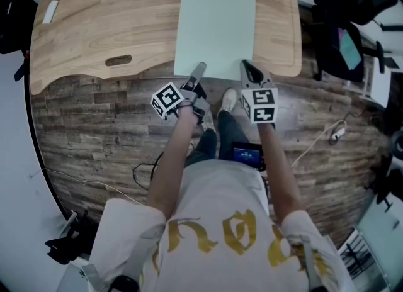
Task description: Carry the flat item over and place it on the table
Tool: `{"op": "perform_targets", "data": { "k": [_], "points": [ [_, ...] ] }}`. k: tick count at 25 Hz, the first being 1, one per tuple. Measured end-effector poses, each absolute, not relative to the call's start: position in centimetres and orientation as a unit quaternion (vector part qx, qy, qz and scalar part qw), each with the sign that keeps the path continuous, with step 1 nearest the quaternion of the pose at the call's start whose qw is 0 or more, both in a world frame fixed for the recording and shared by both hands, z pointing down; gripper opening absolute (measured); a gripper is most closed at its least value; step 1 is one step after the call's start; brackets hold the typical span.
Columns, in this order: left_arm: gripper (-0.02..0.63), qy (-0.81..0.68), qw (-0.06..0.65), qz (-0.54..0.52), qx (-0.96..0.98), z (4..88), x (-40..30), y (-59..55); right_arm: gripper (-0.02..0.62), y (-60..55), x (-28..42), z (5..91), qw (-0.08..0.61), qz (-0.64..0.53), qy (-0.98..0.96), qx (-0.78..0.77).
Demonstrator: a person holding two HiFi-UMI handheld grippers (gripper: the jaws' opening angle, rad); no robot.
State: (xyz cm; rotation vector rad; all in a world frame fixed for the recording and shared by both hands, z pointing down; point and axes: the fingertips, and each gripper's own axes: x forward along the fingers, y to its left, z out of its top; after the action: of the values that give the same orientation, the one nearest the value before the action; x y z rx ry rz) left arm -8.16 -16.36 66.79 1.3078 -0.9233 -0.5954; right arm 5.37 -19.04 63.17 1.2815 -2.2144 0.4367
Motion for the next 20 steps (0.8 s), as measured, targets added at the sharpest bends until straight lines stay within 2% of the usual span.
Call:
{"op": "perform_targets", "data": {
  "k": [15,20],
  "points": [
    [0.330,-0.439,0.641,-0.215,0.592,67.02,-8.20,-15.91,-0.003,-19.20,5.21,62.88,0.268,0.169,-0.821,0.475],
    [0.355,-0.439,0.634,-0.173,0.613,67.17,-8.01,-15.42,-0.003,-19.31,5.64,63.15,0.276,0.163,-0.819,0.477]
  ]
}}
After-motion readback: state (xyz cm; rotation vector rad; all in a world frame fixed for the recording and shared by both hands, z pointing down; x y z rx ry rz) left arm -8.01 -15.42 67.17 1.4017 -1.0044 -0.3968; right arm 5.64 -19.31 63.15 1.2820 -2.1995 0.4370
